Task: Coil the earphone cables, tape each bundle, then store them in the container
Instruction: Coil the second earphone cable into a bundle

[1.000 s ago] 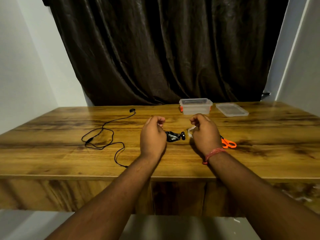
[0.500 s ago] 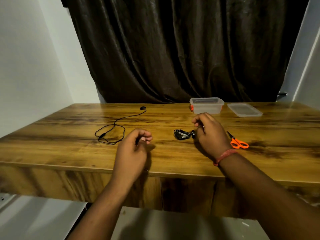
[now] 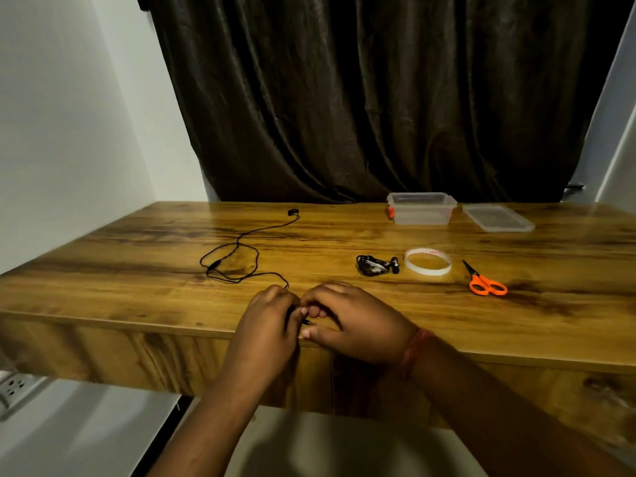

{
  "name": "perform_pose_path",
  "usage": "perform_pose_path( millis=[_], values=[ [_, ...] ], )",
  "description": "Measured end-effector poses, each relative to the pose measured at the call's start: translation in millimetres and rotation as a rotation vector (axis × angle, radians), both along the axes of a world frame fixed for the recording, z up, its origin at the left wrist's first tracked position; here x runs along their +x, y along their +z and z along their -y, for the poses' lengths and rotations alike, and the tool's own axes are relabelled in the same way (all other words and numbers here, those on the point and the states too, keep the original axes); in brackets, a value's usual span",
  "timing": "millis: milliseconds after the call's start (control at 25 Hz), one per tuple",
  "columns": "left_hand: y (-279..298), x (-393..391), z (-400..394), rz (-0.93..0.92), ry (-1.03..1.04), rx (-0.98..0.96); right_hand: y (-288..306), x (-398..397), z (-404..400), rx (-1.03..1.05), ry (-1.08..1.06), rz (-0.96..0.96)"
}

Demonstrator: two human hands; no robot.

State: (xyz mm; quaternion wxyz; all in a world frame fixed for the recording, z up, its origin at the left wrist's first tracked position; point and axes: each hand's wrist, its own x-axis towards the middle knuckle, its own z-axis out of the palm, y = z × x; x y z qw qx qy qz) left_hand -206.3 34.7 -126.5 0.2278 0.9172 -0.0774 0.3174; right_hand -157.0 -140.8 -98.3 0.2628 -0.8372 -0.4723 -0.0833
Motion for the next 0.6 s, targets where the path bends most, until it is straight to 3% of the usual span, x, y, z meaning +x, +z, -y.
perform_pose_path(
  millis=[280, 440, 520, 600],
  values=[
    [3.2, 9.6, 3.9, -0.022, -0.004, -0.041, -0.3, 8.6, -12.2, 0.196, -0.091, -0.128],
    [17.8, 15.9, 22.8, -0.015, -0.079, -0.164, 6.7, 22.4, -5.7, 0.61, -0.098, -0.564],
    [25.1, 29.4, 32.3, -0.033, -0.073, -0.353, 5.9, 30.9, -1.8, 0.855, -0.106, -0.701],
    [37.7, 42.2, 42.0, -0.147, -0.155, -0.757, 4.6, 33.9, -0.4, 0.954, -0.101, -0.755]
  ],
)
